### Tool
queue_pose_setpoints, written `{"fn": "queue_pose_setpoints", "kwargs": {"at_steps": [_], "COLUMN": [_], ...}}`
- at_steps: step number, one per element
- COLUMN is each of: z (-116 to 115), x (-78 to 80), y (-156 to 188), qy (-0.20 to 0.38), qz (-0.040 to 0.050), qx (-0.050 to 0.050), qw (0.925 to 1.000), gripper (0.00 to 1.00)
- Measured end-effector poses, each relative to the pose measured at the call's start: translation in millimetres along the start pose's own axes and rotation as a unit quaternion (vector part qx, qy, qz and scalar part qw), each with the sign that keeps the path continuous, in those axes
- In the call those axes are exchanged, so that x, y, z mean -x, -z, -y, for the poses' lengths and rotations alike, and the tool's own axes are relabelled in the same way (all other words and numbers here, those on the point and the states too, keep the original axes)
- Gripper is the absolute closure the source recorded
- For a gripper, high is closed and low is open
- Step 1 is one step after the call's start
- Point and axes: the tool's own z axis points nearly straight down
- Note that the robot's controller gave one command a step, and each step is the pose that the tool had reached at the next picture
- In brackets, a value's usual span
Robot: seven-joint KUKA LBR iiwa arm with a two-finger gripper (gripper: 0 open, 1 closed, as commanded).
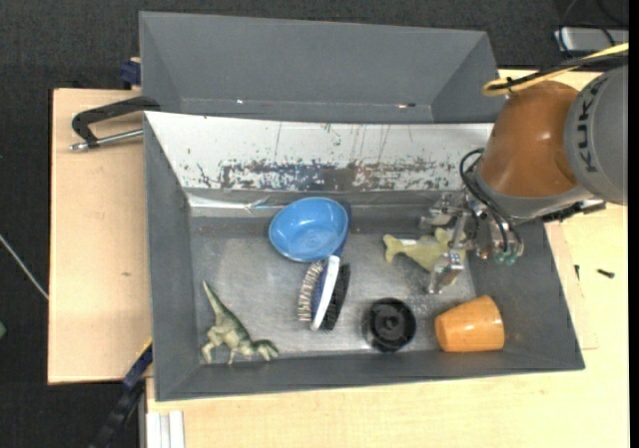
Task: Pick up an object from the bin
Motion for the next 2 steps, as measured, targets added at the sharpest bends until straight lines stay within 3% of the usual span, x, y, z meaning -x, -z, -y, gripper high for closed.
{"fn": "queue_pose_setpoints", "kwargs": {"at_steps": [1,2], "z": [-0.4,-0.5], "x": [0.7,4.5], "y": [0.7,95.2], "qy": [0.000,0.000], "qz": [0.0010,0.0053], "qx": [0.000,-0.001], "qw": [1.0000,1.0000], "gripper": [1.00,1.00]}}
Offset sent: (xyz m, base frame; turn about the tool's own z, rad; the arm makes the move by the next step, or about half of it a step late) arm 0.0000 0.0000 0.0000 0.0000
